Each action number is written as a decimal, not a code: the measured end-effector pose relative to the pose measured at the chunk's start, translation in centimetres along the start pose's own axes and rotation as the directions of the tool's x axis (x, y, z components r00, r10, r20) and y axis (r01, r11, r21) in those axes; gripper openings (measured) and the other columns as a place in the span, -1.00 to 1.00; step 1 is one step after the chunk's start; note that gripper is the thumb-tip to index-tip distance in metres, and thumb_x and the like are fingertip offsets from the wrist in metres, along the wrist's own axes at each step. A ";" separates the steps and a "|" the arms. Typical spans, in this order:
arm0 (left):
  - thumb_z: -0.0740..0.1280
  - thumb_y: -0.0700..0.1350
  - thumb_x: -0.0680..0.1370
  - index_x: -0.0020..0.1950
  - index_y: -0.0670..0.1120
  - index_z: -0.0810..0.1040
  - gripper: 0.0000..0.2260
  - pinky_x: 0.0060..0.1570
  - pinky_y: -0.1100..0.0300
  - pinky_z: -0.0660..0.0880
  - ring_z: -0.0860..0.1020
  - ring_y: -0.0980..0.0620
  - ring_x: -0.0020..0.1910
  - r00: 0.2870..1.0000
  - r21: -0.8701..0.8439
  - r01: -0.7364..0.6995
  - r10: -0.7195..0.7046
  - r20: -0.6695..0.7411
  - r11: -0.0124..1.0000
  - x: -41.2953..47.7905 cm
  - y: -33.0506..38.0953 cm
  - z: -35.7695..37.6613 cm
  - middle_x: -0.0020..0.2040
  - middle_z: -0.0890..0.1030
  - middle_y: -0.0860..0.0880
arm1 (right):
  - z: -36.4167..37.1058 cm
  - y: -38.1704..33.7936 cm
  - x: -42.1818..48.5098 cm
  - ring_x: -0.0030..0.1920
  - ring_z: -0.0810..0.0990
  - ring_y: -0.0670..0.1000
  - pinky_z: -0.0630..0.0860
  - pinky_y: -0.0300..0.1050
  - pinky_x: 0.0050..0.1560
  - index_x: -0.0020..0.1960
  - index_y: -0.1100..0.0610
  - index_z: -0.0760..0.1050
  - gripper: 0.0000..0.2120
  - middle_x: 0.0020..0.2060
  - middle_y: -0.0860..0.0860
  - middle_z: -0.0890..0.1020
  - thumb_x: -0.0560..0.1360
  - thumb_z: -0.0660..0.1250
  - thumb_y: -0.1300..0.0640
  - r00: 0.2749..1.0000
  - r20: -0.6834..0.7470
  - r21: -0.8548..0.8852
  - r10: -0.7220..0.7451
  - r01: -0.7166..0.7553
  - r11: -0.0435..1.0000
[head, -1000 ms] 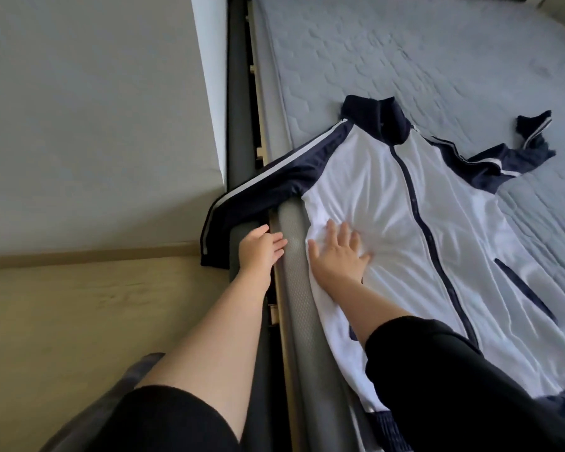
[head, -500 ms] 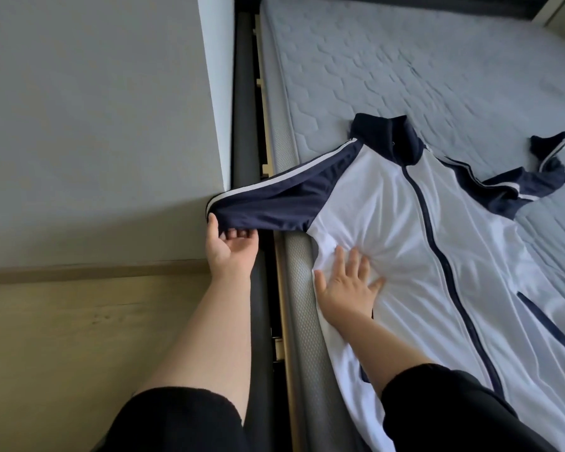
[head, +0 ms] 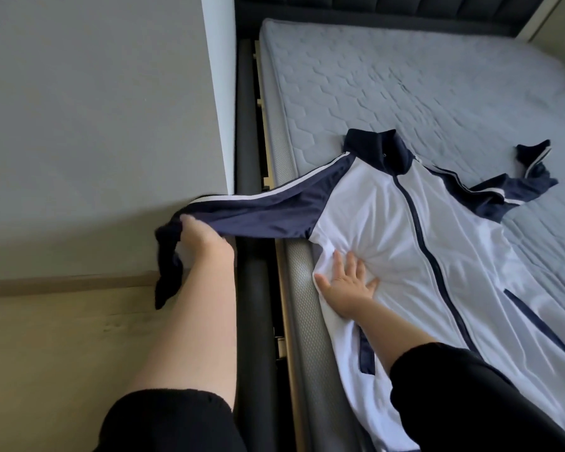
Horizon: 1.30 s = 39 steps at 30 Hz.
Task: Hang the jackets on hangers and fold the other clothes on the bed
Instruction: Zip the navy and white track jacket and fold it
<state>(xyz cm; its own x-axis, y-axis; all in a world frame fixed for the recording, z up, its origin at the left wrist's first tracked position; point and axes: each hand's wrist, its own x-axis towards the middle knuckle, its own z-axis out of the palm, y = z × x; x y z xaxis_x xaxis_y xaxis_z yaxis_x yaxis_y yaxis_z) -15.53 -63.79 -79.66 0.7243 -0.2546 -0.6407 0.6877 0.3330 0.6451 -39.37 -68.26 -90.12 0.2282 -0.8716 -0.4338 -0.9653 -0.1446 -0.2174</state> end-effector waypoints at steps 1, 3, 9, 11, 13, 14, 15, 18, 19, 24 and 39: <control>0.15 -0.04 0.64 0.43 -0.21 0.30 -0.59 0.27 0.08 0.39 0.44 -0.12 0.31 0.994 0.161 -0.106 0.102 0.030 0.981 -0.6 0.0 0.6 0.40 0.41 -0.15 | -0.6 0.2 -0.1 0.54 -0.24 0.11 -0.20 0.33 0.42 0.56 -0.08 -0.23 -0.28 0.55 0.00 -0.24 0.53 -0.05 -0.33 1.000 0.008 0.035 -0.020 0.020 0.999; 0.11 -0.10 0.65 0.46 -0.31 0.21 -0.56 0.39 0.14 0.21 0.32 -0.14 0.41 0.914 0.380 -0.405 0.354 0.200 0.832 -2.8 -0.5 1.9 0.46 0.30 -0.24 | -2.1 1.0 -0.7 0.54 -0.05 0.11 -0.05 0.22 0.45 0.55 0.00 0.01 -0.38 0.56 0.03 0.00 0.58 0.04 -0.23 0.998 -0.025 0.218 -0.055 0.059 0.974; 0.19 -0.24 0.46 0.34 -0.33 0.42 -0.55 0.42 -0.16 0.10 0.30 -0.36 0.36 0.038 0.078 -0.972 0.182 0.982 -0.222 -12.6 -7.6 2.1 0.32 0.42 -0.36 | -8.0 7.3 -6.2 0.11 0.53 0.09 0.40 -0.04 0.10 0.34 0.23 0.39 -0.49 0.12 0.13 0.56 0.66 -0.04 -0.13 0.975 0.130 0.988 0.177 -0.114 -0.101; 0.25 -0.25 0.46 0.51 -0.12 0.23 -0.39 0.45 -0.19 -0.06 0.04 -0.23 0.51 -0.053 -0.123 -0.925 -0.198 0.979 -0.361 -14.5 -11.4 -0.9 0.51 0.20 -0.19 | -9.2 11.5 -8.2 0.14 0.54 0.19 0.42 0.03 0.13 0.32 0.25 0.38 -0.50 0.21 0.21 0.54 0.66 -0.07 -0.10 0.940 0.134 0.948 0.315 -0.029 -0.317; 0.23 -0.25 0.49 0.56 0.02 0.03 -0.31 0.45 -0.16 -0.16 -0.17 -0.12 0.54 0.036 -0.207 -0.887 -0.510 0.860 -0.412 -14.6 -14.7 -5.0 0.58 -0.06 -0.06 | -9.4 15.6 -10.7 0.30 0.47 0.22 0.36 0.07 0.25 0.35 0.26 0.35 -0.50 0.33 0.23 0.46 0.66 -0.07 -0.08 0.896 0.166 0.901 0.413 0.033 -0.433; 0.21 -0.26 0.51 0.56 0.07 -0.04 -0.29 0.46 -0.13 -0.18 -0.22 -0.09 0.53 0.111 -0.207 -0.883 -0.617 0.779 -0.420 -14.4 -15.8 -7.0 0.58 -0.13 -0.02 | -9.0 17.5 -12.0 0.34 0.44 0.21 0.35 0.07 0.28 0.36 0.26 0.34 -0.50 0.36 0.23 0.44 0.66 -0.07 -0.08 0.875 0.188 0.877 0.445 0.055 -0.478; 0.20 -0.26 0.52 0.56 0.09 -0.09 -0.28 0.46 -0.11 -0.20 -0.25 -0.07 0.53 0.173 -0.192 -0.886 -0.684 0.708 -0.422 -14.0 -16.5 -8.6 0.57 -0.18 0.00 | -8.4 19.1 -13.2 0.36 0.42 0.21 0.33 0.08 0.31 0.39 0.27 0.31 -0.49 0.38 0.23 0.41 0.66 -0.07 -0.08 0.857 0.213 0.852 0.469 0.072 -0.519; 0.16 -0.25 0.55 0.57 0.06 -0.12 -0.31 0.48 -0.04 -0.17 -0.23 -0.04 0.54 0.239 -0.129 -0.897 -0.708 0.665 -0.423 -13.4 -16.7 -10.0 0.57 -0.18 0.00 | -6.6 22.0 -15.9 0.39 0.38 0.23 0.31 0.10 0.38 0.46 0.29 0.21 -0.46 0.41 0.25 0.36 0.67 -0.07 -0.07 0.830 0.261 0.794 0.492 0.105 -0.599; 0.14 -0.26 0.54 0.58 0.03 -0.08 -0.33 0.49 -0.01 -0.11 -0.16 -0.03 0.55 0.247 -0.073 -0.913 -0.685 0.685 -0.402 -13.5 -16.6 -9.7 0.58 -0.12 -0.01 | -6.2 22.4 -16.3 0.39 0.37 0.23 0.30 0.11 0.38 0.47 0.30 0.19 -0.46 0.41 0.26 0.35 0.67 -0.07 -0.07 0.828 0.268 0.791 0.492 0.102 -0.603; 0.16 -0.23 0.52 0.18 -0.08 0.48 -0.74 0.21 0.04 0.44 0.48 -0.11 0.21 0.406 0.455 -0.889 -0.549 0.731 -0.052 -14.4 -16.4 -8.2 0.22 0.52 -0.07 | -7.0 20.0 -15.4 0.12 0.57 0.19 0.48 0.05 0.17 0.42 0.27 0.27 -0.58 0.20 0.24 0.51 0.60 0.14 0.16 0.716 0.136 0.969 0.685 0.048 -0.242; 0.09 0.06 0.65 0.51 -0.02 0.21 -0.56 0.40 -0.05 0.17 0.25 -0.07 0.47 0.578 0.523 0.414 -0.660 0.481 0.745 -10.9 -14.6 -1.9 0.49 0.29 -0.03 | -6.9 15.1 -10.1 0.03 0.48 0.12 0.32 -0.02 0.07 -0.05 0.11 0.43 -0.84 -0.09 0.02 0.48 0.40 0.24 0.29 0.891 -0.440 -0.175 0.113 -0.209 0.962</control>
<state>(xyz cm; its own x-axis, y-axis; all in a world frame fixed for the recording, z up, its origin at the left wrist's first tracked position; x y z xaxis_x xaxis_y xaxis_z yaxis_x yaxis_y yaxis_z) -33.54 -64.10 -82.86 -0.0114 -0.8033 -0.5955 0.8379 -0.3327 0.4327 -57.14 -64.87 -83.03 0.0381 -0.9989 -0.0266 -0.9986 -0.0390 0.0349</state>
